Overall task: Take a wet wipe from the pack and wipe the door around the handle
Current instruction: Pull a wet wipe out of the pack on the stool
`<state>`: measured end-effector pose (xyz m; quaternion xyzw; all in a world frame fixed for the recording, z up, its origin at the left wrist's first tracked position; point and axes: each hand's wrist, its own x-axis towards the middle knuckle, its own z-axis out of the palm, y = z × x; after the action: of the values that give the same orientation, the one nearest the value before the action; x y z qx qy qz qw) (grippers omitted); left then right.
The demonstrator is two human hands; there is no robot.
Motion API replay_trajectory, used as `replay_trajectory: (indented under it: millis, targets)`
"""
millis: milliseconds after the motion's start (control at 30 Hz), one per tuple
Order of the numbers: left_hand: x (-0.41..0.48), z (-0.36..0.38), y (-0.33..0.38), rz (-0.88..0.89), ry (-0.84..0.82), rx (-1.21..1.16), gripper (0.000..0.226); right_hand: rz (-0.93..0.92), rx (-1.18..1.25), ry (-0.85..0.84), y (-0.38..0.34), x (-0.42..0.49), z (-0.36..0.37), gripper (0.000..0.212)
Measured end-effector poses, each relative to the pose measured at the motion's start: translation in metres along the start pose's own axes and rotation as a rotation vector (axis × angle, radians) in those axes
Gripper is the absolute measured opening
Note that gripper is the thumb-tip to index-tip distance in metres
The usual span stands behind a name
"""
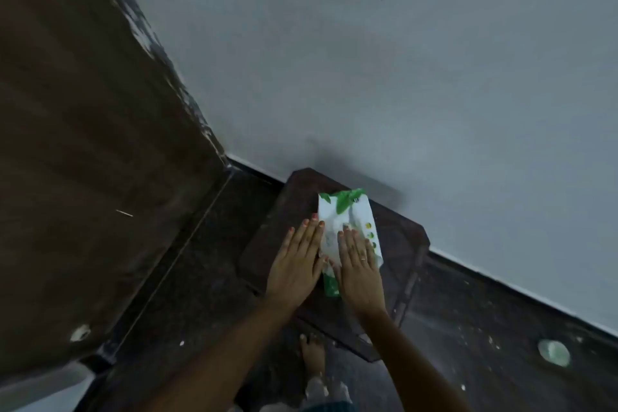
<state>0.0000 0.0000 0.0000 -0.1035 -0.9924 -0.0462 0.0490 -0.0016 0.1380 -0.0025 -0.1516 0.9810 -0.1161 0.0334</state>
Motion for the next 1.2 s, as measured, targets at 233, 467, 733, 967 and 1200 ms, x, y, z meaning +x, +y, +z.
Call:
replay_trajectory:
  millis: [233,467,733,967,1200]
  targets:
    - [0.01,0.039,0.033,0.023,-0.307,-0.184,0.059,0.154,0.107,-0.024,0.05,-0.002,0.018,0.046]
    - [0.023,0.052,0.035,-0.072,-0.453,-0.247,0.045,0.183,0.07,-0.065,0.05,0.033,0.024,0.029]
    - [0.024,0.051,0.034,-0.13,-0.451,-0.299,0.04,0.19,-0.111,-0.222,0.04,0.051,0.033,0.01]
    - [0.025,0.05,0.033,-0.098,-0.471,-0.205,0.041,0.219,0.068,-0.151,0.041,0.052,0.034,0.012]
    - [0.031,0.057,0.032,-0.063,-0.524,-0.17,0.044,0.472,0.464,-0.068,0.046,0.043,0.037,0.017]
